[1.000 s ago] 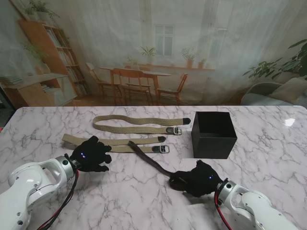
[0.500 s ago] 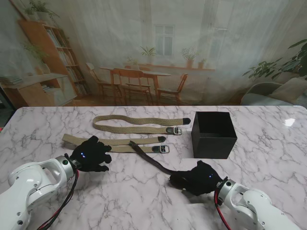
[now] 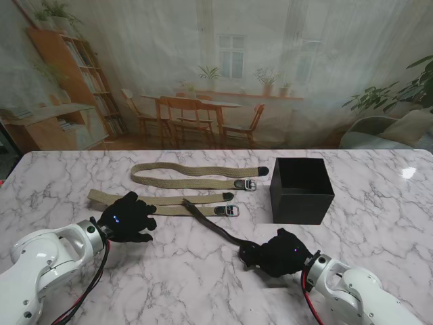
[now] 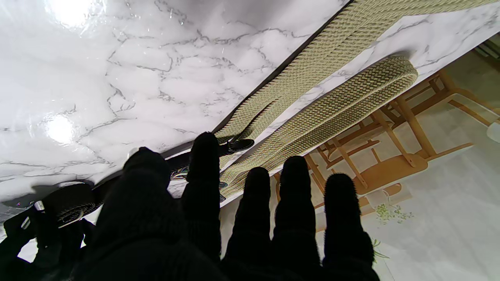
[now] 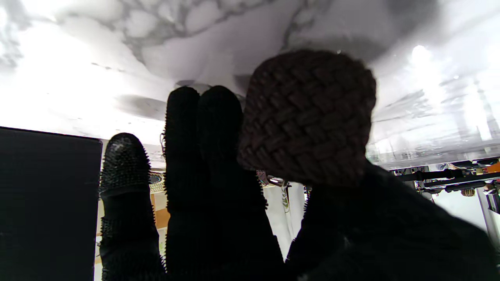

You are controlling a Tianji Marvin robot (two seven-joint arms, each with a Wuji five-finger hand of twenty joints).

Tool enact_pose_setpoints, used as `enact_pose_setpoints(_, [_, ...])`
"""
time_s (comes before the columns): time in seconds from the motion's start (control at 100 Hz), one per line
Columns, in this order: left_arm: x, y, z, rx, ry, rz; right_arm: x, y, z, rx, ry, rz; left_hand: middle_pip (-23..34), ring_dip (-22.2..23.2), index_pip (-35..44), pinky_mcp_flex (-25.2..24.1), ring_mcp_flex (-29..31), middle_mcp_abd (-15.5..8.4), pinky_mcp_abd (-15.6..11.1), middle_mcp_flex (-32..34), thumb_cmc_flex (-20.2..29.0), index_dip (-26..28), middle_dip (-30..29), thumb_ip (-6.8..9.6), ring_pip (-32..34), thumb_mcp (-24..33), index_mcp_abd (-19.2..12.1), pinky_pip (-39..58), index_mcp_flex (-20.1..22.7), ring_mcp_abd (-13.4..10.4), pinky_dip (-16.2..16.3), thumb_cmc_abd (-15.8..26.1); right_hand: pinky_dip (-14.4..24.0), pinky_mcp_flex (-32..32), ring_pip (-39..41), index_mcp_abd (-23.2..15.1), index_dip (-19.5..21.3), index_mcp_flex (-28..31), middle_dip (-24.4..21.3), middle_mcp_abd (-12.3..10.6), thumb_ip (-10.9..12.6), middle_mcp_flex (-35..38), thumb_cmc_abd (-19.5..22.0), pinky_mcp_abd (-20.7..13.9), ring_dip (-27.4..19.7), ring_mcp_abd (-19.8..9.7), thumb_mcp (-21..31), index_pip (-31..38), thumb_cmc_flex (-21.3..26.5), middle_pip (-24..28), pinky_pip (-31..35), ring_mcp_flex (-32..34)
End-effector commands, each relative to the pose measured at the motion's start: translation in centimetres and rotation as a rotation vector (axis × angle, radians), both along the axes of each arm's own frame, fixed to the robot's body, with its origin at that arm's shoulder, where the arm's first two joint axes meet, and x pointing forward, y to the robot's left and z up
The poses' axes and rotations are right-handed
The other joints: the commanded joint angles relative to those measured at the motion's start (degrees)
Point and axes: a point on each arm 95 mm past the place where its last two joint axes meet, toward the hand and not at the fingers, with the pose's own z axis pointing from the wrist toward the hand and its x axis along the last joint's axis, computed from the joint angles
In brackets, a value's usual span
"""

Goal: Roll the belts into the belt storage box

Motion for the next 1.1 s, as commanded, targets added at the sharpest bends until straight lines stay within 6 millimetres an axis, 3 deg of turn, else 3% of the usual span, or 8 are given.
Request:
enact_pose_setpoints(0.0, [-0.1, 0.0, -0.3, 0.011, 0.012, 0.005, -0.8, -0.3, -1.2, -0.030, 0.049, -0.002, -0.70, 0.36, 0.02, -0.84, 0.91, -0.04, 2.61, 0.59, 0.31, 0.42, 0.14, -0.16, -0.07, -0.61, 0.94, -1.28, 0.29, 1.22, 0.27, 1.80, -0.20, -1.54, 0.29, 5.70, -1.97, 1.34, -1.09, -9.54, 2.69, 3.24, 0.45, 0.72, -0.39, -8.86, 11.66, 0.69, 3.83, 0.85, -0.82, 4.74])
enact_pose_setpoints(0.04, [-0.1, 0.0, -0.3, 0.012, 0.013, 0.005, -0.8, -0.3, -1.2, -0.036, 0.042, 0.006, -0.68, 0.36, 0.07, -0.84, 0.92, 0.03, 2.61, 0.63, 0.35, 0.44, 0.15, -0.16, -0.06, -0.61, 0.92, -1.28, 0.38, 1.21, 0.27, 1.71, -0.02, -1.98, -0.20, 12.21, -7.65, 0.45, -1.22, -10.71, -1.14, 3.80, -1.86, -0.17, -0.35, -9.61, 9.46, 3.87, -2.40, -0.01, -0.95, 4.45])
enact_pose_setpoints(0.15, [-0.1, 0.0, -0.3, 0.011, 0.016, 0.006, -1.0, -0.4, -0.9, -0.065, 0.054, 0.017, -0.69, 0.36, -0.02, -0.84, 0.92, 0.01, 2.58, 0.63, 0.05, 0.37, 0.15, -0.18, -0.07, -0.68, 1.06, -1.31, 0.33, 1.24, 0.26, 1.97, 0.30, -4.93, -3.44, 19.49, -0.14, 0.74, -0.36, -11.15, 5.50, 0.56, -0.63, -2.07, -1.06, -10.02, 4.04, 0.61, -17.51, -0.42, -1.64, 0.15])
enact_pose_setpoints(0.35, [-0.1, -0.1, -0.3, 0.012, 0.019, 0.004, -1.2, -0.5, 0.4, -0.161, 0.102, 0.063, -0.70, 0.36, -0.06, -0.87, 0.94, -0.03, 2.59, 0.66, 0.00, 0.36, 0.16, -0.17, -0.07, -0.65, 1.04, -1.35, 0.36, 1.15, 0.26, 2.04, 1.32, -7.97, -8.60, 29.35, 0.86, -7.43, -3.20, -13.41, 6.63, -8.90, -0.60, -6.84, -3.30, -11.60, -3.11, -4.23, -23.44, -7.11, -1.79, -6.29])
enact_pose_setpoints(0.63, [0.1, -0.2, -0.2, 0.006, 0.018, -0.003, -1.3, -0.5, 2.0, -0.265, 0.115, 0.114, -0.71, 0.37, -0.07, -0.88, 0.96, -0.01, 2.63, 0.65, 0.16, 0.39, 0.17, -0.17, -0.06, -0.62, 0.98, -1.34, 0.32, 1.25, 0.28, 1.95, 1.61, -7.58, -10.90, 33.87, 4.79, -9.74, -6.54, -18.56, 9.40, -11.93, -12.39, -10.89, -5.87, -15.66, 15.59, -6.58, -15.97, -11.16, -2.28, -8.35])
enact_pose_setpoints(0.77, [0.2, -0.3, -0.3, 0.005, 0.019, -0.005, -1.2, -0.6, 2.0, -0.312, 0.074, 0.110, -0.69, 0.38, -0.03, -0.84, 0.96, -0.02, 2.59, 0.69, 0.31, 0.42, 0.17, -0.15, -0.05, -0.57, 0.97, -1.32, 0.33, 1.17, 0.29, 1.90, 0.47, -5.56, -10.05, 31.83, 6.88, -5.31, -6.34, -22.37, 0.60, -5.45, -24.13, -13.94, -7.02, -19.77, 25.42, -2.18, -2.67, -14.12, -1.35, -5.66])
enact_pose_setpoints(0.98, [0.2, -0.3, -0.3, 0.007, 0.021, -0.004, -1.3, -0.6, 1.6, -0.317, 0.057, 0.080, -0.69, 0.37, 0.02, -0.82, 0.99, -0.05, 2.58, 0.69, 0.37, 0.44, 0.17, -0.16, -0.06, -0.59, 0.88, -1.33, 0.34, 1.17, 0.28, 1.79, -0.31, -5.29, -9.08, 29.61, 7.18, -1.40, -6.63, -22.20, -0.51, -2.95, -23.92, -14.62, -7.05, -19.63, 24.50, 0.58, -1.14, -15.54, -0.25, -4.54])
enact_pose_setpoints(1.09, [0.2, -0.3, -0.3, 0.008, 0.021, -0.004, -1.4, -0.6, 1.6, -0.309, 0.096, 0.075, -0.66, 0.36, 0.04, -0.82, 0.93, -0.08, 2.54, 0.71, 0.52, 0.45, 0.18, -0.15, -0.09, -0.55, 0.80, -1.34, 0.29, 1.25, 0.27, 1.72, -0.53, -6.86, -10.08, 32.17, 5.53, -3.52, -8.14, -18.32, 5.74, -7.31, -17.30, -13.07, -7.83, -17.51, 25.27, -2.34, -11.83, -15.47, -0.74, -6.53])
